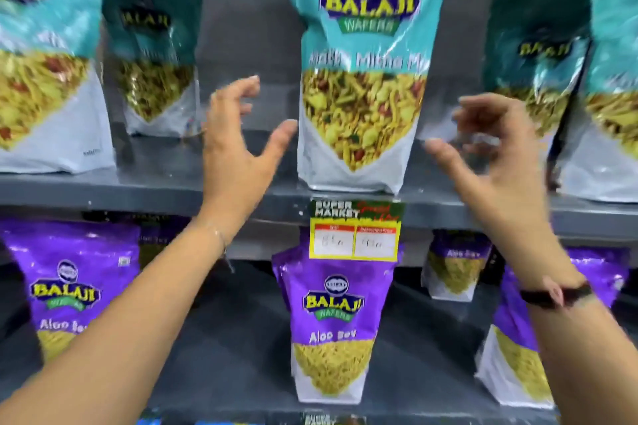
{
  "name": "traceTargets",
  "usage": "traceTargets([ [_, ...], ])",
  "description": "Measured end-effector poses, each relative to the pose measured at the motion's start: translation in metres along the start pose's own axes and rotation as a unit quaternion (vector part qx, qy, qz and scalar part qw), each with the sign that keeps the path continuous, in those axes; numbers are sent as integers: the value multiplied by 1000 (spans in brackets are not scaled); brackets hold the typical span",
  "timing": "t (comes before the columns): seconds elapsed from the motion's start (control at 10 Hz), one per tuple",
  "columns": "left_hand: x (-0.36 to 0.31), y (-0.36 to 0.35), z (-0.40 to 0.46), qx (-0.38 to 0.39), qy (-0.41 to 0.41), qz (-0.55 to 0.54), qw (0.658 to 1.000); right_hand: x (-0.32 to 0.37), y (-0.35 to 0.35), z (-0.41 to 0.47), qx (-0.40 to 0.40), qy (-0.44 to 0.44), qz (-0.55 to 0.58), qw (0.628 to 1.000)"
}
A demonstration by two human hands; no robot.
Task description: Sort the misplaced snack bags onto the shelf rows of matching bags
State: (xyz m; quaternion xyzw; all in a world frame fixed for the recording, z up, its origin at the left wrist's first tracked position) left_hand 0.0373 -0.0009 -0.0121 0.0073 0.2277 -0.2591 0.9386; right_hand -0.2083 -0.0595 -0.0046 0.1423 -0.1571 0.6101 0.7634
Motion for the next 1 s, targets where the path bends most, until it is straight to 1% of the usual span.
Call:
traceTargets([
  [0.1,28,-57,1,216,208,-24,954,-48,-47,19,147,-128,-37,980],
  [0.2,43,-83,-23,321,281,-74,902,-77,-77,6,257,-192,15,947],
  [0.3,44,-89,-30,339,255,-84,902,-90,-83,-7,271,-218,39,937],
  [0.4,41,-87,-27,326,241,-84,910,-93,-82,-10,253,-222,43,941],
  [0.5,43,-84,-26,319,244,-70,913,-89,-82,-10,243,-228,59,941],
  [0.7,52,-84,-28,329,244,-38,911,-92,-80,-11,234,-255,80,935],
  [0.9,42,-84,-30,344,231,-45,909,-88,-79,-14,260,-263,69,927],
  [1.0,43,-68,-22,268,247,-42,930,-80,-56,-2,165,-245,61,953],
])
Point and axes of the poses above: each hand's wrist, its own z-axis towards the middle knuckle, its own y-axis out of the back of the hand, x = y × z, the point moved 9 cm from there along z, towards the middle knuckle, and after that the axes turned 12 degrees about -x, right-handed, at the moved point
